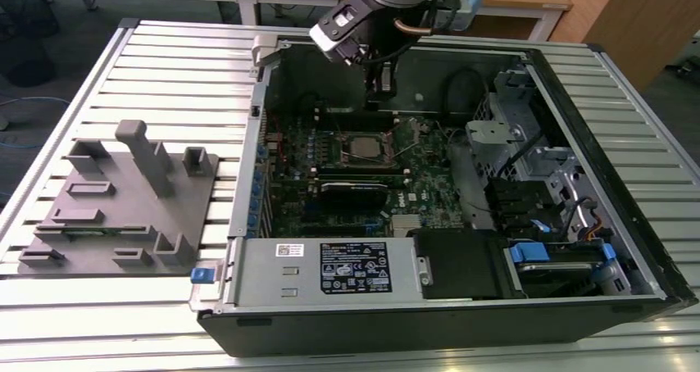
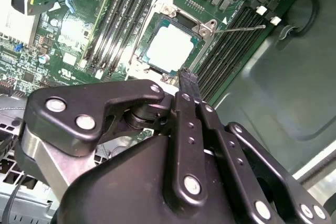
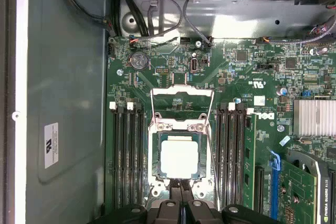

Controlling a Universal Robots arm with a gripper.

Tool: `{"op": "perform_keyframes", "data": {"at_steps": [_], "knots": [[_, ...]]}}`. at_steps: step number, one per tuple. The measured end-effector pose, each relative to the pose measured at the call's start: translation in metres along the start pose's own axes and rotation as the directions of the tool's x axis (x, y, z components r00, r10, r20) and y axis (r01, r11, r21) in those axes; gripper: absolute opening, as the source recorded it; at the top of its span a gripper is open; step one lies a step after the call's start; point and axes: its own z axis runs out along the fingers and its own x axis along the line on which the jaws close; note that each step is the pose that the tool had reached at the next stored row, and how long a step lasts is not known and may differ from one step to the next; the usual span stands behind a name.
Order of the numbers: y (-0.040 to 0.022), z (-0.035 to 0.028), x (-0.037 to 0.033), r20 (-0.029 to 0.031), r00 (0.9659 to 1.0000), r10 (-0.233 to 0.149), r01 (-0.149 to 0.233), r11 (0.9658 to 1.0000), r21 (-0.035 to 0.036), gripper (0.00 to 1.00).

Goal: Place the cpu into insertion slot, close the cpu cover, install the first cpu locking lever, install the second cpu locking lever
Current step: 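Close the cpu cover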

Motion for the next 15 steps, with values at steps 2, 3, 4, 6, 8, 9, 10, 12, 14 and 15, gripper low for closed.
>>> {"op": "perform_keyframes", "data": {"at_steps": [2,3,4,6,8,9,10,12,14,15], "knots": [[0.0001,-0.0018,0.0001,0.0001,1.0,0.0,0.0,1.0,0.0007,0.11],[0.0002,-0.0027,0.0001,0.0,1.0,0.0,0.0,1.0,0.0009,0.11],[0.0002,-0.0036,0.0001,0.0,1.0,0.0,0.0,1.0,0.0012,0.11],[0.0004,-0.0053,0.0002,0.0,1.0,0.0,0.0,1.0,0.0019,0.11],[0.0005,-0.0071,0.0003,0.0001,1.0,0.0,0.0,1.0,0.0025,0.11],[0.0006,-0.008,0.0003,0.0,1.0,0.0,0.0,1.0,0.0027,0.11],[0.0006,-0.0088,0.0004,0.0001,1.0,0.0,0.0,1.0,0.0031,0.11],[0.0008,-0.0105,0.0005,0.0,1.0,0.0,0.0,1.0,0.0036,0.11],[0.0009,-0.0123,0.0005,0.0,1.0,0.0,0.0,1.0,0.0043,0.11],[0.001,-0.0132,0.0006,0.0,1.0,0.0,0.0,1.0,0.0046,0.11]]}}
